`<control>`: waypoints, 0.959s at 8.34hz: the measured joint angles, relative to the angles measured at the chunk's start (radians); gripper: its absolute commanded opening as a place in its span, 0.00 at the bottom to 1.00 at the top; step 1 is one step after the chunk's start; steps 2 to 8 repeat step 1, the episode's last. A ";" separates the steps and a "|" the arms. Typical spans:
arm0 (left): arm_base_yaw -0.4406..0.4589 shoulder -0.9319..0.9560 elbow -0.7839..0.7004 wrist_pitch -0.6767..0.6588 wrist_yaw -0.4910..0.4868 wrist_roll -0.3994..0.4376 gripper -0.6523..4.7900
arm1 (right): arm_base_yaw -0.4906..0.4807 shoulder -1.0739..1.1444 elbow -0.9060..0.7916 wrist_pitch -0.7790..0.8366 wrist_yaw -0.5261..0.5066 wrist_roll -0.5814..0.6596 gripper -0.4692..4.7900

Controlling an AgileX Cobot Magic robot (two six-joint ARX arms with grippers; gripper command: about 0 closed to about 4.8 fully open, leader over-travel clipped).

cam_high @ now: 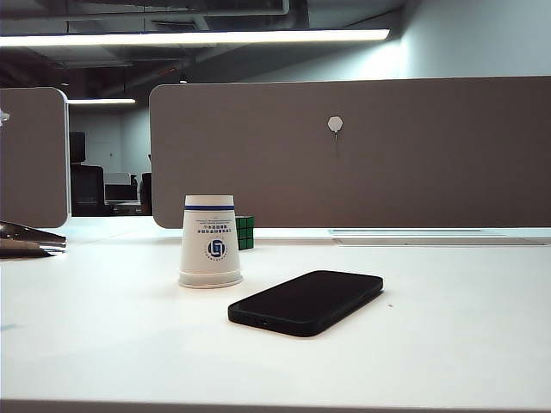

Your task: Carefully pick up the cup on the right and stack it on top of the cup on the left.

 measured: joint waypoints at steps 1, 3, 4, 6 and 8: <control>0.000 0.000 0.000 0.000 0.000 0.000 0.11 | 0.000 0.000 0.000 0.000 0.000 0.000 0.09; 0.000 0.000 0.000 0.000 0.000 0.000 0.11 | 0.000 0.000 0.000 0.000 0.000 0.000 0.09; 0.000 0.000 0.000 0.000 0.000 0.000 0.11 | 0.000 0.000 0.000 0.000 0.000 0.000 0.09; 0.000 0.000 0.000 0.000 0.000 0.000 0.11 | 0.000 0.000 0.000 0.000 0.000 0.000 0.09; 0.000 0.000 0.000 0.000 0.000 0.000 0.11 | 0.000 0.000 0.000 0.000 0.000 0.000 0.09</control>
